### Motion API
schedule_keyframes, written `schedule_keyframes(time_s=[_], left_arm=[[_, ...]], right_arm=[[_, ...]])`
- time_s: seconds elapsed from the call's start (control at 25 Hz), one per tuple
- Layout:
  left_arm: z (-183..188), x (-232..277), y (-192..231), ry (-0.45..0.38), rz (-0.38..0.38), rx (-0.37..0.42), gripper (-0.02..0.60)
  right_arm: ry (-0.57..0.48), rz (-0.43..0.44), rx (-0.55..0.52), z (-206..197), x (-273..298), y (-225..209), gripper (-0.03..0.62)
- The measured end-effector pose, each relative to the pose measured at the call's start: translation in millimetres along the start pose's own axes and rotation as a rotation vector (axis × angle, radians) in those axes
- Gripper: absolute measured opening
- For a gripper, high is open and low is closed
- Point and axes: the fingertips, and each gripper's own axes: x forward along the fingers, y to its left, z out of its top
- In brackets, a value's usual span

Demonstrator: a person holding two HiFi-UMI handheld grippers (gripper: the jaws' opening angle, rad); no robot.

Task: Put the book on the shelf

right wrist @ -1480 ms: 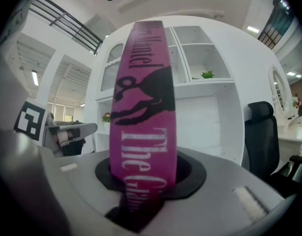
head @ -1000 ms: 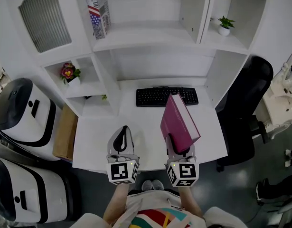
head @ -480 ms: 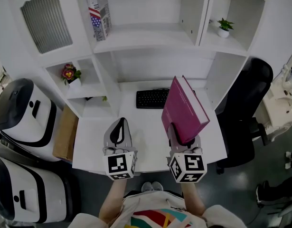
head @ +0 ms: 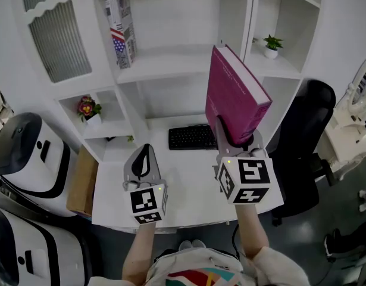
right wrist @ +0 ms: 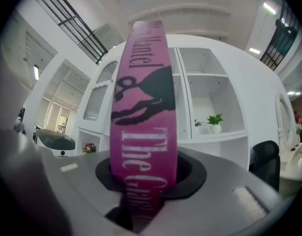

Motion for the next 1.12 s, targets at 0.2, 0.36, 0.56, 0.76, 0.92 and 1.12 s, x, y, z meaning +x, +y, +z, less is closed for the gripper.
schedule_keyframes(time_s=[0.2,0.36,0.56,0.76,0.92,1.12], left_arm=[[25.4,14.7,2.1,-0.027,-0.003,0.006,0.001],[38.1,19.6,2.1,-0.043,-0.01,0.006,0.002],[46.2,24.3,3.6,-0.056,-0.012,-0.011,0.002],[54.7,28.0,-0.5,-0.069,-0.024,-0.01,0.001],[59.9,30.5,-2.1,-0.076,-0.03,-0.004,0.002],[57.9,35.5,-2.9,-0.067,-0.03,-0.001,0.001]], right_arm=[[-0.019,0.041,0.041,41.8,31.6,-7.6,0.14],[-0.061,0.031,0.038,76.7,47.2,-15.8,0.14],[-0.051,0.01,0.033,100.3,79.7,-29.2,0.14],[0.014,-0.002,0.052,97.9,119.6,-36.5,0.14],[0.057,-0.031,0.059,92.8,139.3,-43.6,0.14],[0.094,-0.046,0.053,91.7,161.5,-48.4,0.138]])
